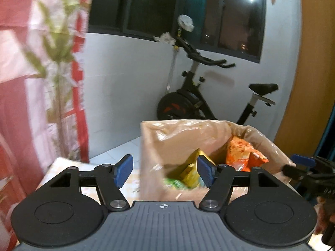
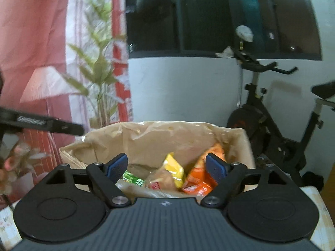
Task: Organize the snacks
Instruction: 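Open both tools to drop the cereal bar and pastry inside, then move both tools back down to the remaining snacks on the table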
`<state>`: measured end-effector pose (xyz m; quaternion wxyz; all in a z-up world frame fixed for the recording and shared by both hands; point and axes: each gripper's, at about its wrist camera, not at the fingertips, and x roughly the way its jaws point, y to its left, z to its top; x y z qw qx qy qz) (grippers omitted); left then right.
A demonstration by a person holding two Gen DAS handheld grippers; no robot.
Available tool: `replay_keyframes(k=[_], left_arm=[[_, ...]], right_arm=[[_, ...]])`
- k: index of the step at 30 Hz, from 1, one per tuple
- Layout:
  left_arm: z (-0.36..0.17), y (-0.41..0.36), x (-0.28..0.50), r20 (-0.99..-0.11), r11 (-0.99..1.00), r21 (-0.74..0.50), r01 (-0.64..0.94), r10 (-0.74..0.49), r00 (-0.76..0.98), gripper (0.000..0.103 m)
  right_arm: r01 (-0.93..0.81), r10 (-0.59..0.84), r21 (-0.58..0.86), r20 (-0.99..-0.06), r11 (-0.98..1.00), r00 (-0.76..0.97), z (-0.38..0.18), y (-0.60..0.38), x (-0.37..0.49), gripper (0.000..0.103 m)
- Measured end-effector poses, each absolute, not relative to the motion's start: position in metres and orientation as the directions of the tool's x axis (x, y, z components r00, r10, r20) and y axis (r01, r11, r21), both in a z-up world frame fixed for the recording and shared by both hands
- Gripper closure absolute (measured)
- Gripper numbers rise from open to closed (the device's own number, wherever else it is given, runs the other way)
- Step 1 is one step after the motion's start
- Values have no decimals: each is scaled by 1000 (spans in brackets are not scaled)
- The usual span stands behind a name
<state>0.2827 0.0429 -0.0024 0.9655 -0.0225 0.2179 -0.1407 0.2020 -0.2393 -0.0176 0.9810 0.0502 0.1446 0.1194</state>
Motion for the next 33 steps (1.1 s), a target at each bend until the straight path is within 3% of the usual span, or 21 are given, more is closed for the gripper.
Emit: replay_keyframes(k=[7,12,19,28,33], left_arm=[[-36,83,244,-460,977,-152,148,-203,865,34],[-78,97,234,-540,972,-227,53,-171,824,35],[-114,95,222,-615,971,-237,5,-154,773,35],[-131,81,218,-645,968,-249,28,-187,741,36],[-140,73,214,-669,964,-262,37,-209,713,36]], right_arm=[[-124,170,163,-308,979,936,-41,-267,157,19],[-47,118,170,-434,984,893,-74,-280,145,19],[22,90,172,-619,985,781,-120,-283,136,24],[-55,261,300,-708,952,656,-152,-257,153,27],[-26,209,243,-770,970,603,-164,-239,181,26]])
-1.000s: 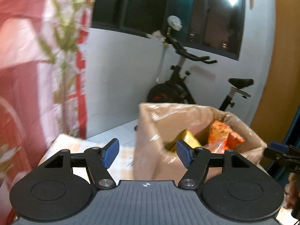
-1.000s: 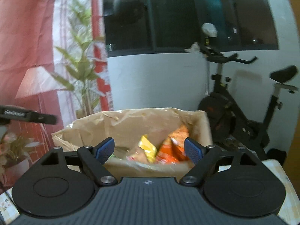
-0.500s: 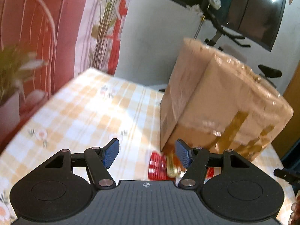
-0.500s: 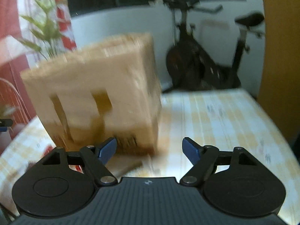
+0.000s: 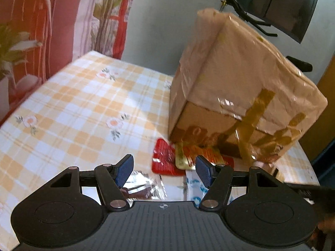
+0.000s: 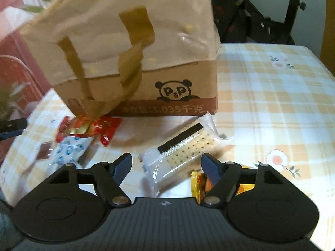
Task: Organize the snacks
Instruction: 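Move both tools back down to the remaining snacks on the table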
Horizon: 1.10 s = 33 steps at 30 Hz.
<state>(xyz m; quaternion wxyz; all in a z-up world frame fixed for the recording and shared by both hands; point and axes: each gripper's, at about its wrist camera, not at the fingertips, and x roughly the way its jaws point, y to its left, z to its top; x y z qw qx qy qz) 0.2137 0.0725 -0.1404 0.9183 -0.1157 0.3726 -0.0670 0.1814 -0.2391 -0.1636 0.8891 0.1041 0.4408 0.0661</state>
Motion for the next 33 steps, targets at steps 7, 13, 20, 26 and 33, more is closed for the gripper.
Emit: replay_keyframes(k=[7,13,20,26,33], left_arm=[[-152,56,210,-699,969,-236,78,-225,678,37],[-155,51,209,-705,970,-227,92,-229,671,38],[-155,52,210,-708,968,-232,90,-232,667,38],[-158,49,209,-711,967,-234,98,-239,661,38],[-161,52,207,-705,964,-246,104,-252,663,38]], right_arm=[[53,136,207,-794,977,592,-172,-230,202,9],[1,132,167,-784,986,606,-174,-221,194,14],[-270,227,77,-779,960,585,-175,-194,156,26],[-193,280,207,-785,959,553,-168,-213,160,27],[130,148,273,-797,953,586,-154,-235,198,17]])
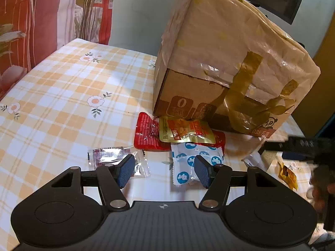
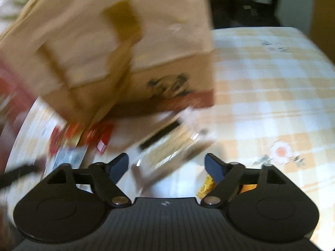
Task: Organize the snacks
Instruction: 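Move both tools back down to the remaining snacks on the table, then grasp the white cracker pack with right tool while left tool grasps the red packet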
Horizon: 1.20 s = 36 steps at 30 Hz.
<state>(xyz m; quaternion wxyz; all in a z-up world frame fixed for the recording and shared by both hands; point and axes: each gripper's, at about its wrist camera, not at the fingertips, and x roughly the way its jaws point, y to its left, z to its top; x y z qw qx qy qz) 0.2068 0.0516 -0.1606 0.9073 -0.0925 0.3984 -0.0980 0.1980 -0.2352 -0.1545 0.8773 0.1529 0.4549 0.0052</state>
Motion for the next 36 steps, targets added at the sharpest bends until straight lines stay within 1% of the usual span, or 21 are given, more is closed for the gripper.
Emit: replay_keyframes(k=[2,5,7,10,13,17,19,20,22,24,25,27,30,33,36], left_arm=[[-162,52,206,-705,963,-248,109,-256,662,38],[-163,51,205,-705,961,-250,116,-263,659,38],[-164,52,204,-704,960,-253,117,-266,659,38],[-165,53,204,-702,959,-259,115,-268,660,38],[-167,53,204,-704,959,-262,111,-268,657,38],[-168,50,205,-708,960,-255,120,-270,653,38],[-169,49,206,-711,960,-252,125,-271,649,38],[-170,48,206,-711,960,-250,127,-271,648,38],[-170,48,206,-712,960,-247,131,-272,648,38],[-170,48,205,-713,960,-247,132,-272,647,38],[-170,49,205,-714,960,-246,132,-272,646,38],[-171,48,205,-716,960,-244,134,-272,643,38],[-172,47,204,-723,961,-238,142,-273,635,38],[-172,46,204,-724,961,-237,144,-274,633,38],[-172,45,204,-725,961,-236,141,-271,632,38]], right_arm=[[145,101,232,-794,962,599,-153,-229,206,17],[124,50,152,-804,981,592,-157,-215,218,17],[110,4,84,-810,990,586,-163,-204,223,13],[79,-50,-5,-817,997,575,-169,-194,220,10],[61,-38,-5,-837,998,546,-174,-196,209,10],[12,-31,-30,-813,999,581,-176,-198,185,10],[-21,-4,-20,-807,1000,590,-177,-201,175,11],[-40,20,-5,-803,999,595,-177,-203,170,13],[-73,73,36,-786,997,613,-177,-207,162,28],[-118,110,47,-777,992,620,-175,-203,155,35],[-145,140,62,-769,988,624,-174,-202,152,41],[-209,193,77,-758,975,623,-175,-191,151,43],[-297,237,56,-745,953,623,-176,-176,143,43],[-305,239,50,-742,951,626,-177,-173,147,43],[-273,226,59,-738,960,635,-178,-177,154,43]])
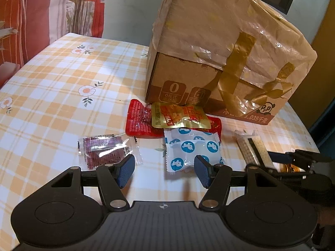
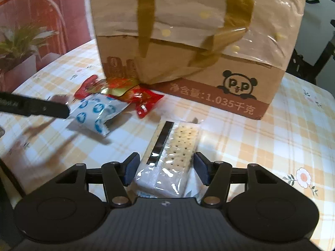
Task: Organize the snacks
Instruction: 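Grasp the white cracker pack with right tool while left tool grasps the red packet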
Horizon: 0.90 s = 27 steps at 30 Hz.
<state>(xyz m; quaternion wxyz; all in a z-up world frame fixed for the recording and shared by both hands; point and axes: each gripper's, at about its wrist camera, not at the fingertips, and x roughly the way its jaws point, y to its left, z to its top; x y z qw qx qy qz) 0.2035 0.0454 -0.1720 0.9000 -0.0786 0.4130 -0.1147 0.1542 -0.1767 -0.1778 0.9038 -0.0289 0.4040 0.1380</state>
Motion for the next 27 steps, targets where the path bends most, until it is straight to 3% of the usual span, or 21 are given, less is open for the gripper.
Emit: replay_keyframes(k=[3,6,18,27], left_arm=[[-172,45,203,-728,962,-234,142,-270,631,38],[-172,45,204,-731,963,-230,138,-265,629,38],[-164,70,219,-718,957,-288,37,-241,653,38],[-161,61,234,-710,967,-250,52,-220,669,42]], right_arm=[[-244,226,81,-720,966,656,-182,-186,157,43],[-240,224,76,-695,968,683,-186,-192,154,51],[-273,250,62,-632,960,734,-193,-198,141,51],[-274,248,57,-630,960,736,-193,-197,140,51]])
